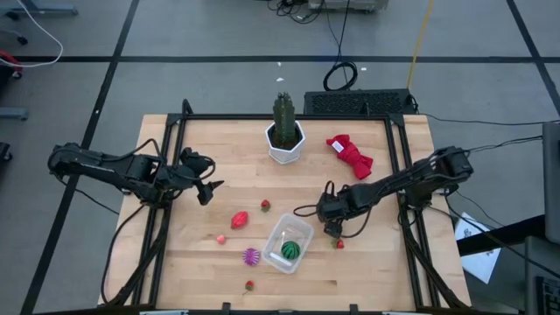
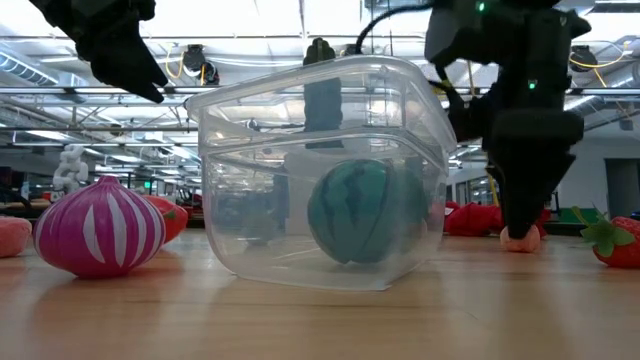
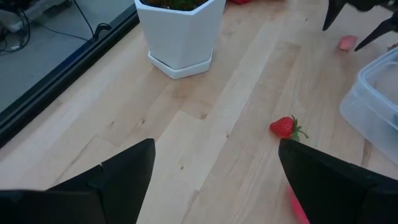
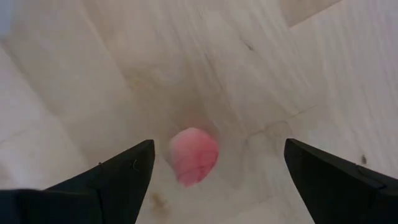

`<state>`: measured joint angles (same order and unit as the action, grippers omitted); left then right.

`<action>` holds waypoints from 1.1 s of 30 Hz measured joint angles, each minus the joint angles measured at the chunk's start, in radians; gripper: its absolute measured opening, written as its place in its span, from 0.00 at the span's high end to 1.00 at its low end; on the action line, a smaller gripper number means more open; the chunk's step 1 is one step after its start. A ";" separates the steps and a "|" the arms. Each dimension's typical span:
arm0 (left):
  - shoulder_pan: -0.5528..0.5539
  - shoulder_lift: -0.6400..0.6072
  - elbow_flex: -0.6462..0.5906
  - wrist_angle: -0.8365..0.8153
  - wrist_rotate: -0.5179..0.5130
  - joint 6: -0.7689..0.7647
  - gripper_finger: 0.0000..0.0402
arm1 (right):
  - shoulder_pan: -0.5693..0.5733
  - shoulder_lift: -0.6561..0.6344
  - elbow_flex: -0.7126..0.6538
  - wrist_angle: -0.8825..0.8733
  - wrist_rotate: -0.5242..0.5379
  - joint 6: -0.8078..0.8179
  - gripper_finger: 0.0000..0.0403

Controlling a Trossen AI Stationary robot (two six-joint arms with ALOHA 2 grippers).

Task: Pick and placing Produce into tupperware
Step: Put the right pink peach into the transparent bin

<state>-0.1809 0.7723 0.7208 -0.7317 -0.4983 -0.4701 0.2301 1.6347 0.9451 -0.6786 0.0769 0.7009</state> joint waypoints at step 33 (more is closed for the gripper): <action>0.000 0.000 0.000 -0.001 0.008 -0.005 0.13 | 0.001 0.046 0.000 0.023 -0.001 -0.137 0.13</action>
<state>-0.1808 0.7723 0.7208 -0.7322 -0.4904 -0.4755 0.2306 1.6802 0.9451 -0.6554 0.0761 0.5636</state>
